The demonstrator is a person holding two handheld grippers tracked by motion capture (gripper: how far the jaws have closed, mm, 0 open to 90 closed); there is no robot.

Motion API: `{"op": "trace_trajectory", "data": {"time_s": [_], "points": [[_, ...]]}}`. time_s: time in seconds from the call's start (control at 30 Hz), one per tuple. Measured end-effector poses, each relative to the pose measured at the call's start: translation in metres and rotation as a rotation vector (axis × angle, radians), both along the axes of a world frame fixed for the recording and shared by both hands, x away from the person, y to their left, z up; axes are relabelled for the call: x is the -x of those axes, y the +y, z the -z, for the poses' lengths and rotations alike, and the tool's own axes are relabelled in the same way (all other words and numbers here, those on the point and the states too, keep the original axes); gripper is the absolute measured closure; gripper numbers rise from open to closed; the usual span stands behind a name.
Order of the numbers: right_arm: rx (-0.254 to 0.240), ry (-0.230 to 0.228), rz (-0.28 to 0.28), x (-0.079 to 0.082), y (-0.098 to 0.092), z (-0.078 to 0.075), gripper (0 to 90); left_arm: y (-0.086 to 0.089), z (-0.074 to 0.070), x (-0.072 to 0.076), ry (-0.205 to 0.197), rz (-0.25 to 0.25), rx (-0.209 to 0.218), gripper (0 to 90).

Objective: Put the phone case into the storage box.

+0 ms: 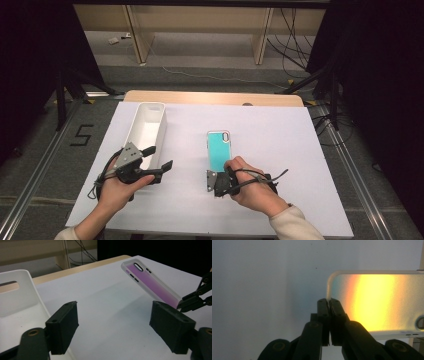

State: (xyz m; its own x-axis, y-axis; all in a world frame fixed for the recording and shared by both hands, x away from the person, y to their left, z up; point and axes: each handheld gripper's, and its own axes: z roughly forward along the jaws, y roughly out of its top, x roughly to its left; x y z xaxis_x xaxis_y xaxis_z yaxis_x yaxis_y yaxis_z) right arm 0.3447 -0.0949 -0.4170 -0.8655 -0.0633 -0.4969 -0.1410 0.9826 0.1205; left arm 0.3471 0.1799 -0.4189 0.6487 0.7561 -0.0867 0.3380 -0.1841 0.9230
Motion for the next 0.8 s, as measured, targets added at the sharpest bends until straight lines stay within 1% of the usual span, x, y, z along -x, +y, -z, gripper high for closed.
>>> {"op": "trace_trajectory", "data": {"time_s": [0.07, 0.1, 0.17, 0.23, 0.27, 0.3, 0.37, 0.4, 0.43, 0.47, 0.5, 0.53, 0.57, 0.6, 0.63, 0.67, 0.8], "points": [[-0.002, 0.0, 0.003, 0.0, 0.001, 0.0, 88.7, -0.006, -0.001, -0.005, 0.014, 0.001, -0.016, 23.4], [-0.002, 0.001, 0.004, 0.0, 0.001, 0.001, 88.7, -0.009, -0.001, -0.008, 0.022, 0.005, -0.013, 23.4], [-0.007, 0.004, 0.026, 0.002, 0.002, 0.001, 88.7, -0.014, -0.002, -0.012, 0.032, 0.01, -0.017, 23.6], [-0.007, 0.006, 0.03, 0.002, 0.003, 0.001, 88.7, -0.019, -0.004, -0.016, 0.041, 0.015, -0.023, 23.6], [-0.004, 0.0, 0.003, 0.0, 0.003, 0.001, 88.7, -0.021, -0.004, -0.018, 0.044, 0.012, -0.022, 23.7], [-0.001, -0.005, 0.001, 0.0, 0.004, 0.001, 88.7, -0.023, -0.004, -0.02, 0.045, 0.014, -0.019, 23.9], [-0.008, 0.001, 0.021, 0.002, 0.005, 0.001, 88.7, -0.026, -0.005, -0.023, 0.054, 0.015, -0.016, 24.0], [-0.007, 0.005, 0.02, 0.002, 0.006, 0.001, 88.7, -0.028, -0.005, -0.025, 0.053, 0.022, -0.02, 24.0], [-0.007, 0.002, 0.013, 0.002, 0.007, 0.001, 88.7, -0.029, -0.006, -0.027, 0.058, 0.02, -0.02, 23.8], [-0.009, 0.0, 0.017, 0.003, 0.008, 0.001, 88.7, -0.03, -0.006, -0.028, 0.062, 0.014, -0.021, 22.9], [-0.009, 0.004, 0.017, 0.003, 0.009, 0.002, 88.7, -0.031, -0.006, -0.03, 0.057, 0.016, -0.024, 22.7], [-0.004, -0.003, 0.011, 0.003, 0.01, 0.002, 88.7, -0.033, -0.006, -0.031, 0.064, 0.013, -0.014, 22.6], [-0.008, 0.003, 0.011, 0.003, 0.01, 0.002, 88.7, -0.033, -0.006, -0.032, 0.062, 0.015, -0.017, 22.5], [-0.003, 0.0, 0.004, 0.003, 0.011, 0.002, 88.7, -0.035, -0.007, -0.033, 0.065, 0.013, -0.013, 22.3], [-0.004, -0.002, 0.009, 0.004, 0.012, 0.003, 88.7, -0.035, -0.007, -0.034, 0.061, 0.016, -0.016, 22.3], [-0.004, -0.002, 0.006, 0.004, 0.012, 0.003, 88.7, -0.036, -0.007, -0.035, 0.064, 0.013, -0.009, 22.3], [-0.005, -0.005, 0.004, 0.004, 0.013, 0.003, 88.7, -0.04, -0.009, -0.039, 0.066, 0.013, -0.005, 22.2]]}}
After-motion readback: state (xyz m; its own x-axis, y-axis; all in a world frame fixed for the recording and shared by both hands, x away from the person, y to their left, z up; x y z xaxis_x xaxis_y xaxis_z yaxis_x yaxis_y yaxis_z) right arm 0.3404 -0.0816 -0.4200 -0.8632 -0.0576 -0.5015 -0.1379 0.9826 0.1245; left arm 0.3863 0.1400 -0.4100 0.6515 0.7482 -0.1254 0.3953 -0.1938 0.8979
